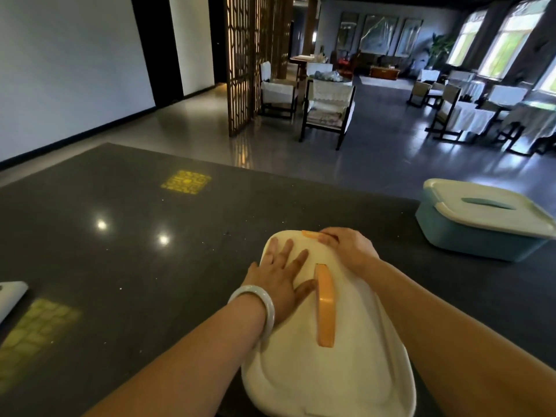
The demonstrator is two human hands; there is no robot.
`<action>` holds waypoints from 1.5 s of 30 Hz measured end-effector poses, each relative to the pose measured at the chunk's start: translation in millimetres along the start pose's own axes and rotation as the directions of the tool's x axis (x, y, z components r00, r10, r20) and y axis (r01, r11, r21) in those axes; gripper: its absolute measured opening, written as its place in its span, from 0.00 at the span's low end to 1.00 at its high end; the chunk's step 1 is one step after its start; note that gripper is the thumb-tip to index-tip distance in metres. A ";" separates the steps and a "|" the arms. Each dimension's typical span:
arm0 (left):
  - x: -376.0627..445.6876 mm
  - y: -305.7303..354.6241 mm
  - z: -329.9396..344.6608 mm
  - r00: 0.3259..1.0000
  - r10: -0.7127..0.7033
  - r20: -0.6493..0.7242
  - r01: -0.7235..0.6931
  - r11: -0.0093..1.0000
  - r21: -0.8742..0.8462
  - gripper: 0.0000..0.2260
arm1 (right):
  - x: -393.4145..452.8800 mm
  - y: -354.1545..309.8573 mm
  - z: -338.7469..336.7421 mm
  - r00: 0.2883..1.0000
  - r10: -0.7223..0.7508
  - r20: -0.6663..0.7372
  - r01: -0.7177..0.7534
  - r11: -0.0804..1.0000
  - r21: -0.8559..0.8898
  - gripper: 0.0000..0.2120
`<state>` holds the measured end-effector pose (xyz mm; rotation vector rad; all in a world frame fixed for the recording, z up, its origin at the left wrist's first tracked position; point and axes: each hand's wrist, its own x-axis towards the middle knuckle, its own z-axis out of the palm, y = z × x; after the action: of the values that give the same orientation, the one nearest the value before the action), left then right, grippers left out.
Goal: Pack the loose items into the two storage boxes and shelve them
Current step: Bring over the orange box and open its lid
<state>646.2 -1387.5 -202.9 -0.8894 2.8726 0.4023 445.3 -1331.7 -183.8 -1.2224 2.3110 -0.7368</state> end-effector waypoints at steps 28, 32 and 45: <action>-4.8 -1.8 -16.2 1.000 0.006 -0.005 -0.007 0.997 -0.077 0.33 | -146.0 46.5 8.5 0.960 0.216 -0.179 -0.201 0.975 0.098 0.39; -38.6 -7.9 -10.7 0.978 -0.155 -0.142 0.079 0.898 -0.433 0.35 | -167.4 51.5 16.3 0.941 0.308 -0.138 -0.269 0.931 0.247 0.39; -81.6 9.9 5.1 0.949 -0.277 -0.148 0.051 0.601 -0.798 0.37 | -182.0 36.7 20.2 0.930 0.326 -0.168 -0.204 0.842 0.500 0.31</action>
<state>707.8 -1334.2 -191.1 -1.3905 2.7253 1.7502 529.7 -1165.9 -200.9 -0.5965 2.2254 -1.3146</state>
